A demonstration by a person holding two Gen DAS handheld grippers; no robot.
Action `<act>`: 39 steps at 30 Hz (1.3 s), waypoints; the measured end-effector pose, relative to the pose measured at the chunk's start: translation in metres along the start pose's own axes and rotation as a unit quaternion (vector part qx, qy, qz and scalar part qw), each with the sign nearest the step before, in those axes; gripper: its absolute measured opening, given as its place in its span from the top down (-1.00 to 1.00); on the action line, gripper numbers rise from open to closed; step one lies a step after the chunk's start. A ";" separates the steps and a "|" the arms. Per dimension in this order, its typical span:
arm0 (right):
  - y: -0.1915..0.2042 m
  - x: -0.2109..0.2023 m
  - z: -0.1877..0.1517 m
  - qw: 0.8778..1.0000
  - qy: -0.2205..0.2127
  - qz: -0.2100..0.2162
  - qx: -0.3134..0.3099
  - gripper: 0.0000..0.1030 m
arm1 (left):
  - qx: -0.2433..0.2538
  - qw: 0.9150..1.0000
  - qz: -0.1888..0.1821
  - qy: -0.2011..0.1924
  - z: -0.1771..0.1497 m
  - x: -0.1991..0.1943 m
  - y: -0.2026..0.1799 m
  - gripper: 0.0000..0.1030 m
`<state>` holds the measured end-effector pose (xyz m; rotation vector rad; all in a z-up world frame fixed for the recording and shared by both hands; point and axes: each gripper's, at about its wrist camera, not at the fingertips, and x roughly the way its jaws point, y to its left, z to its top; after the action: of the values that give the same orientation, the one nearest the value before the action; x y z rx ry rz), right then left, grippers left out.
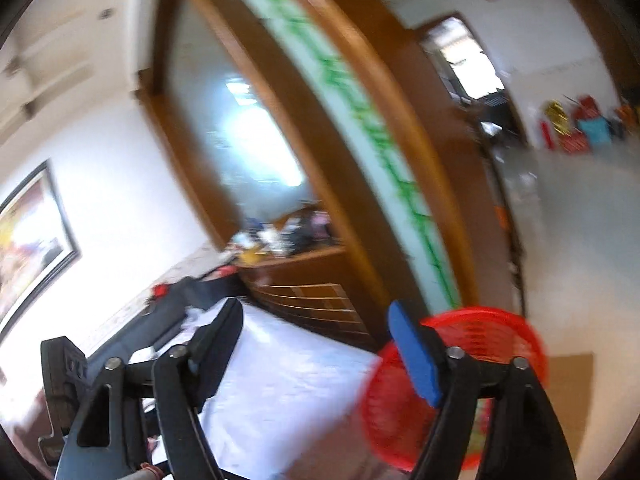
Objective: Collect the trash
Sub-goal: 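Move both open tools back over the table, then grasp the red-and-white paper cup with the right tool while the left grasps the white cloth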
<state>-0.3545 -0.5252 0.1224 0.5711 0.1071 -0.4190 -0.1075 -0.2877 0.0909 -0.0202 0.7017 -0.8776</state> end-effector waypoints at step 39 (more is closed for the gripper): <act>0.329 0.190 -0.256 0.884 0.384 0.249 -0.101 -0.76 | -0.261 0.915 0.290 -0.104 -0.052 -0.201 0.296 -0.63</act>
<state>-0.0408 -0.2031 0.0324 0.5070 0.7423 0.3414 -0.0174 0.0618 0.0751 -0.3613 0.6724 -0.0963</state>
